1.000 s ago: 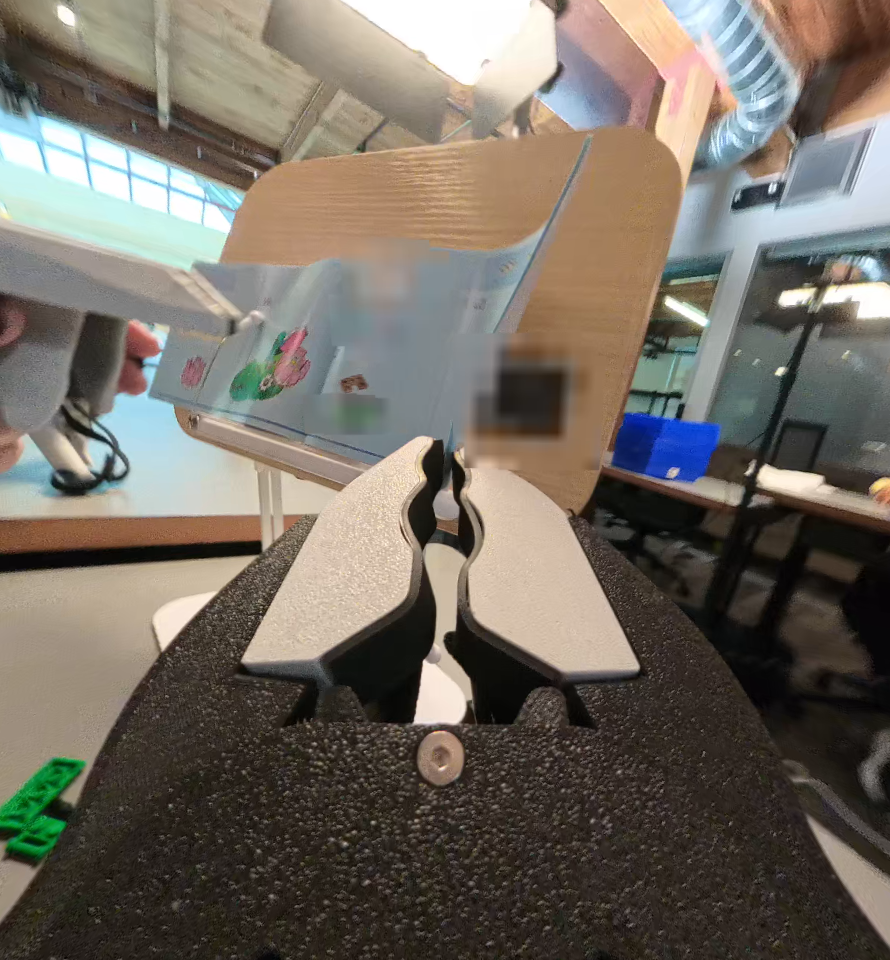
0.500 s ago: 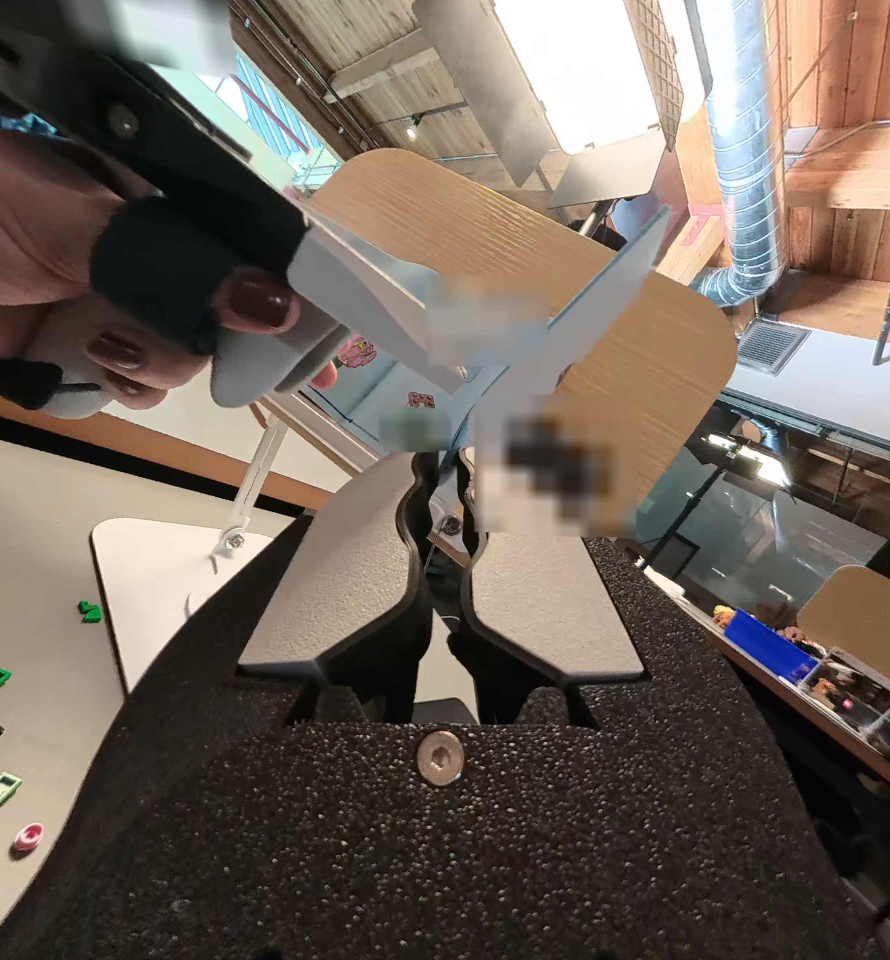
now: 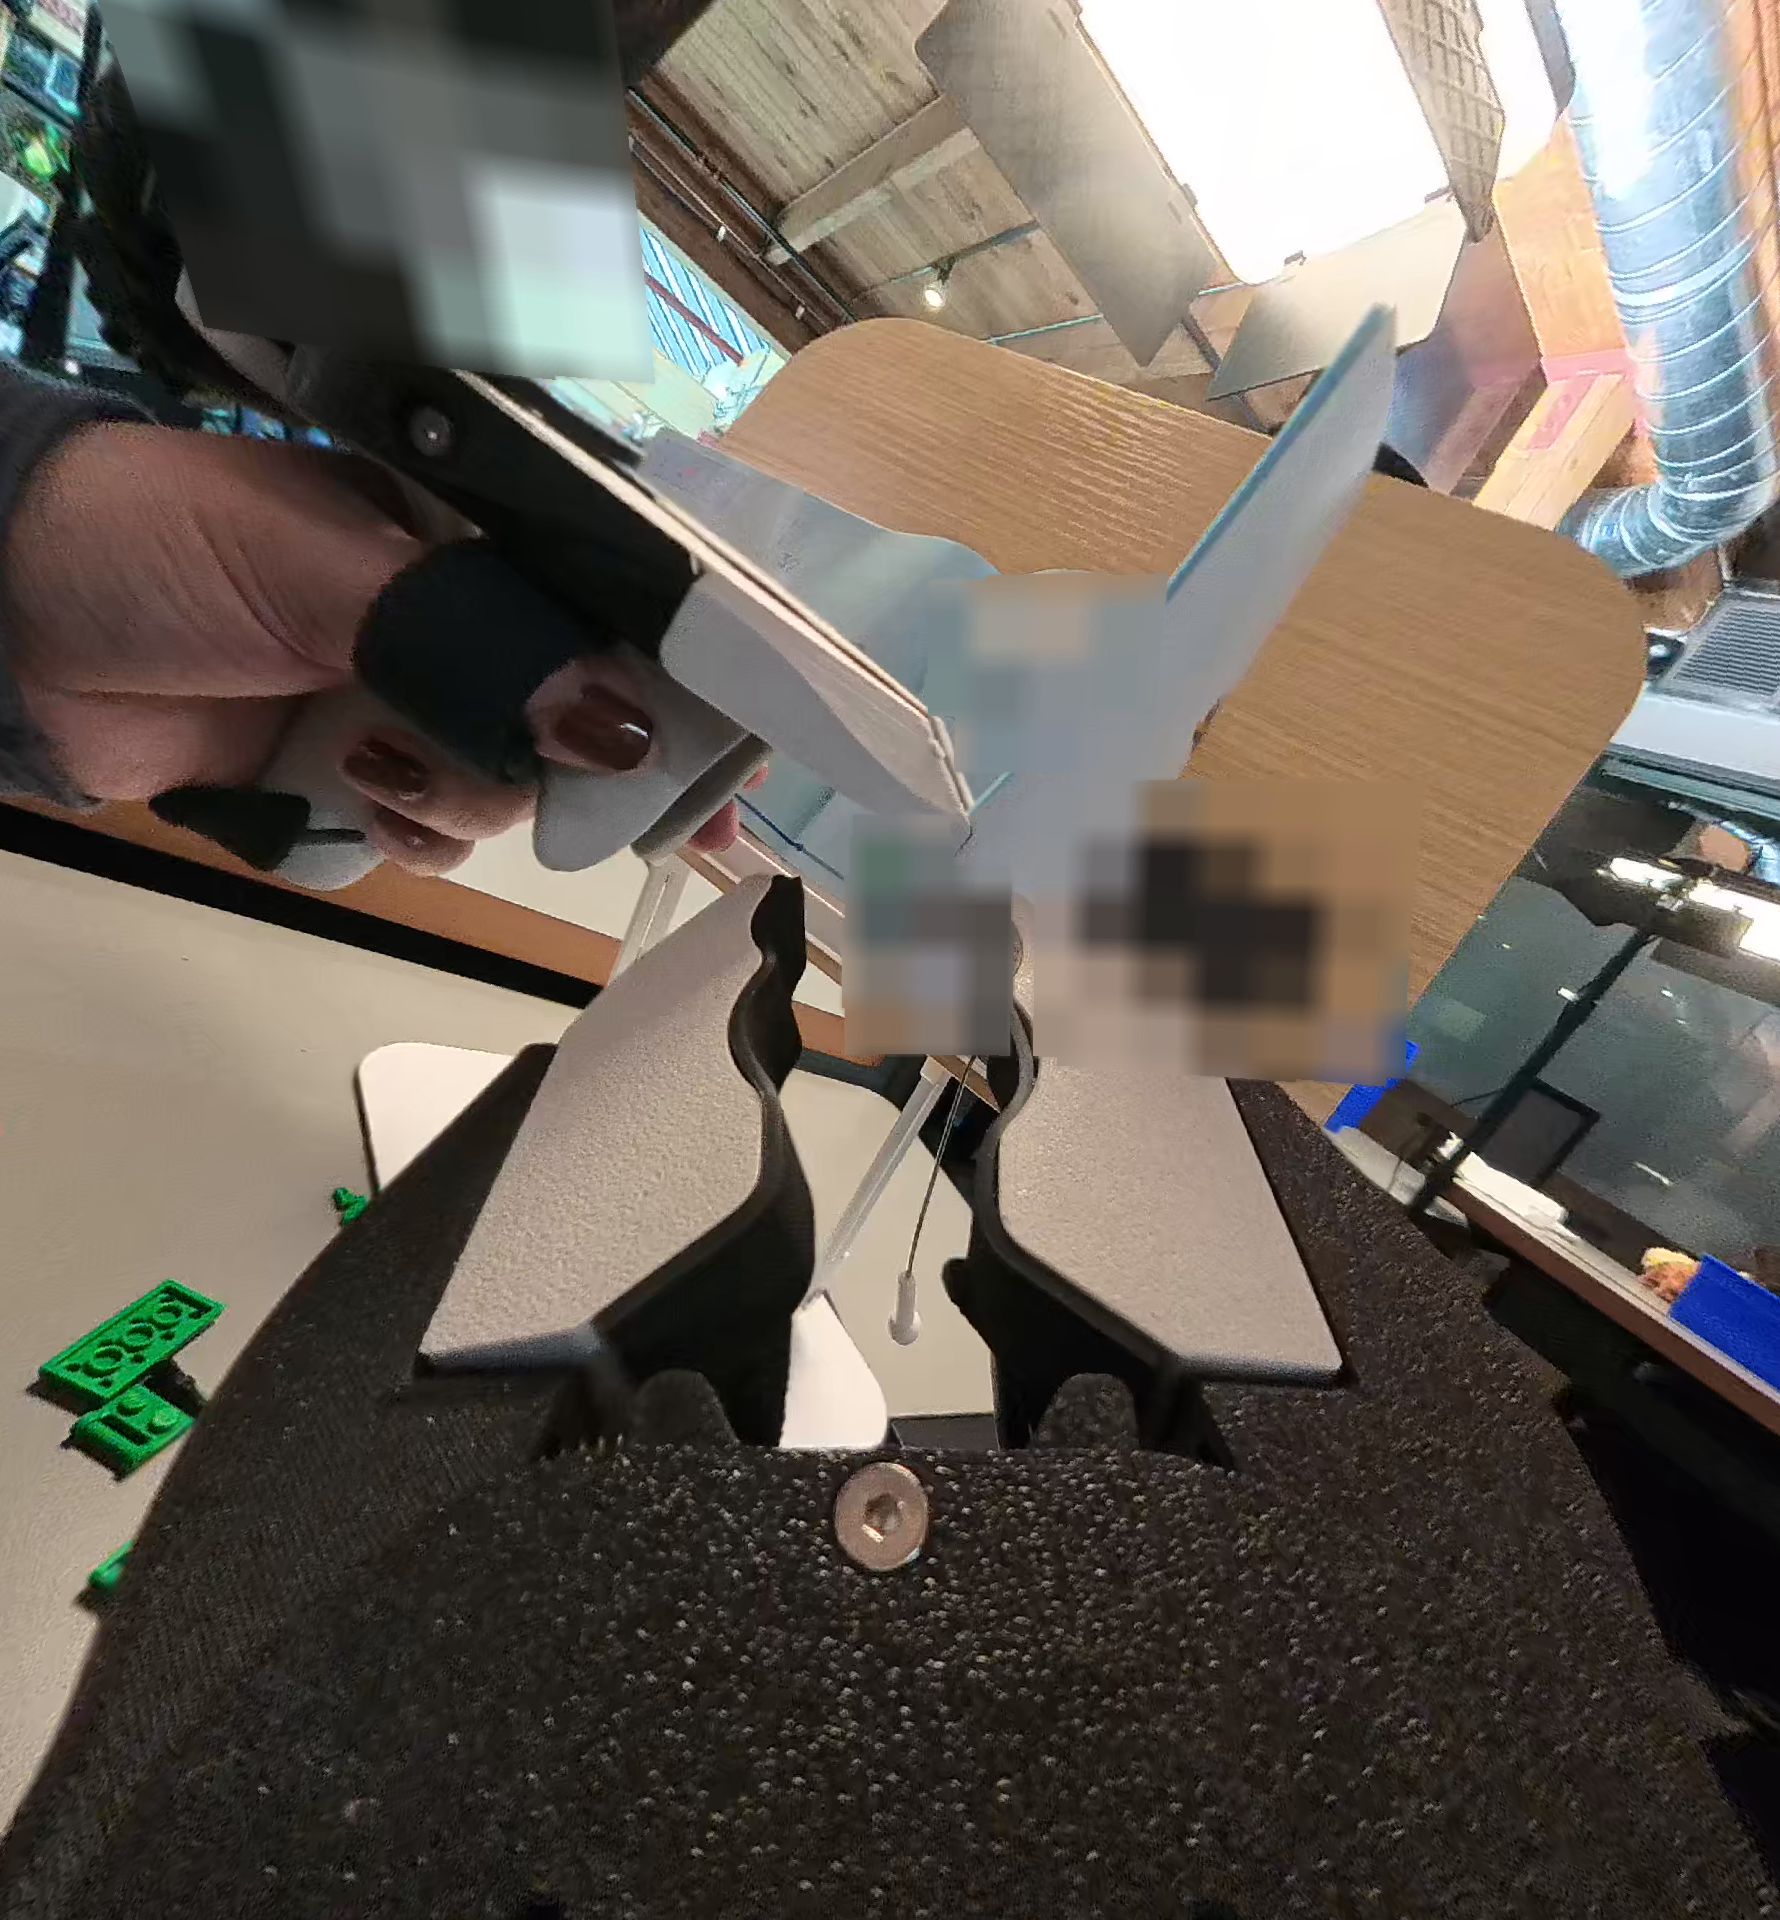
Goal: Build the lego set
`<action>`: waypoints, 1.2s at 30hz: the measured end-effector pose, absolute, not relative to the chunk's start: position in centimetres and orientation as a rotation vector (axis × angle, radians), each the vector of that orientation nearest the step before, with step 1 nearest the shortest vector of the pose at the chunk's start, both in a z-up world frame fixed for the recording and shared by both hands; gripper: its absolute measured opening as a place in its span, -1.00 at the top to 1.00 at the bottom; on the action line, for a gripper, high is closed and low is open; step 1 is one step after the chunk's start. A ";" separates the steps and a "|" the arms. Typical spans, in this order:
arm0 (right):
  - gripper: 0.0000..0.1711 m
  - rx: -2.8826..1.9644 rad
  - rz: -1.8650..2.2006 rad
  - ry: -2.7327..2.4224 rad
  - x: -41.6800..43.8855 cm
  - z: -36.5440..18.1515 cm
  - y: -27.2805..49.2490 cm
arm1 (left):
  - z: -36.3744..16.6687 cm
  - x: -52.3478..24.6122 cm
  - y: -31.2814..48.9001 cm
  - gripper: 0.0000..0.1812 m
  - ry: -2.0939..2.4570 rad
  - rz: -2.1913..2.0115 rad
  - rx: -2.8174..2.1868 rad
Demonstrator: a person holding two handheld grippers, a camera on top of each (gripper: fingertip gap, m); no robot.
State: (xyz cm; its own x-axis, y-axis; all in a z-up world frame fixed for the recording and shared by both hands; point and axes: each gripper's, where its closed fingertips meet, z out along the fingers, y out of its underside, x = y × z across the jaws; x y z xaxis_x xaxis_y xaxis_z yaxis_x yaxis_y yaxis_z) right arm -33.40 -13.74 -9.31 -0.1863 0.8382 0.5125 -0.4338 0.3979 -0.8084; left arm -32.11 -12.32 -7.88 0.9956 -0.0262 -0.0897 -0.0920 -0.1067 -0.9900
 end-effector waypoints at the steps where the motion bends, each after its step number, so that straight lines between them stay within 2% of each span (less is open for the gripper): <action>1: 0.61 -0.415 1.209 -1.311 -33.4 -9.3 -13.7 | -8.0 -32.0 -12.4 1.00 0.096 0.035 -1.671; 8: 0.57 -0.420 1.274 -1.325 -33.1 -9.4 -13.8 | -8.0 -30.6 -13.0 1.00 0.122 -0.229 -1.597; 19: 0.59 -0.448 1.502 -1.382 -32.4 -9.6 -13.9 | -8.1 -30.5 -13.8 0.98 0.127 -0.307 -1.556; 24: 0.52 -0.474 1.590 -1.409 -32.4 -9.7 -14.2 | -9.1 -29.8 -13.6 0.96 0.150 -0.346 -1.621; 29: 0.50 -0.484 1.611 -1.410 -32.2 -9.8 -14.0 | -9.1 -29.9 -13.5 1.00 0.154 -0.291 -1.622; 36: 0.43 -0.448 1.647 -1.434 -31.5 -9.9 -14.6 | -8.9 -30.8 -13.5 0.91 0.147 -0.064 -1.671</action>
